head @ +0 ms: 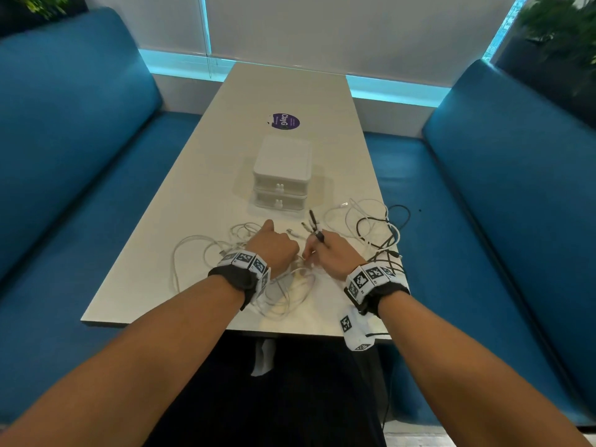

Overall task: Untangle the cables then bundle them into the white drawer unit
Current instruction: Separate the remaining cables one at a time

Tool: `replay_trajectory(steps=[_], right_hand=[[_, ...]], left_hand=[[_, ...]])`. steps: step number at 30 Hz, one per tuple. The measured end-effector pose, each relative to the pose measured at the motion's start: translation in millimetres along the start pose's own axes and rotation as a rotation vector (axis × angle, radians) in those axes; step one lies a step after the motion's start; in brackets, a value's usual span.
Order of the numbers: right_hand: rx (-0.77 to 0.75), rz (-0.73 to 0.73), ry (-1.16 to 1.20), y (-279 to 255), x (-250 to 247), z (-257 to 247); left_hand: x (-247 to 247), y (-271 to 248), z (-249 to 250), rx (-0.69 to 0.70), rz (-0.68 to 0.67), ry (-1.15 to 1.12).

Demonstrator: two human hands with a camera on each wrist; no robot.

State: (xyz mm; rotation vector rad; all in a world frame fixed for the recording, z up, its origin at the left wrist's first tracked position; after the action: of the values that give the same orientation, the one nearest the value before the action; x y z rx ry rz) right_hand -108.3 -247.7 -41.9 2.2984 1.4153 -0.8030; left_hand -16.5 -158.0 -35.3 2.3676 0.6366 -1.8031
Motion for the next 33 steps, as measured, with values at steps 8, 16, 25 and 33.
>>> replay_trajectory(steps=[8,16,25,33], right_hand=[[0.051,0.046,0.309,0.6,9.8,6.1],[0.063,0.073,0.331,2.5,1.6,2.6],[0.018,-0.107,-0.201,-3.1,-1.1,3.4],[-0.021,-0.166,-0.828,-3.4,-16.5,15.8]], left_hand=[[4.9,1.2,-6.9,-0.003,0.037,-0.004],[15.9,5.1,-4.3,0.057,0.115,0.009],[17.1,2.4,-3.0,0.122,0.139,0.084],[4.9,-6.5,-8.2,0.111,0.139,0.130]])
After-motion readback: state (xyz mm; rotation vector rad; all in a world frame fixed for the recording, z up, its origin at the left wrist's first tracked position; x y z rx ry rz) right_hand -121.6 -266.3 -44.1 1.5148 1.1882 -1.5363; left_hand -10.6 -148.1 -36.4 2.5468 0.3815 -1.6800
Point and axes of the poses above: each hand's wrist, its own y-axis towards the middle knuckle, its own x-axis out of the palm, z = x × y, the point moved 5 cm from there along y, towards the middle knuckle, and after that the axes turned 9 degrees about -x, right-handed, at the moved point
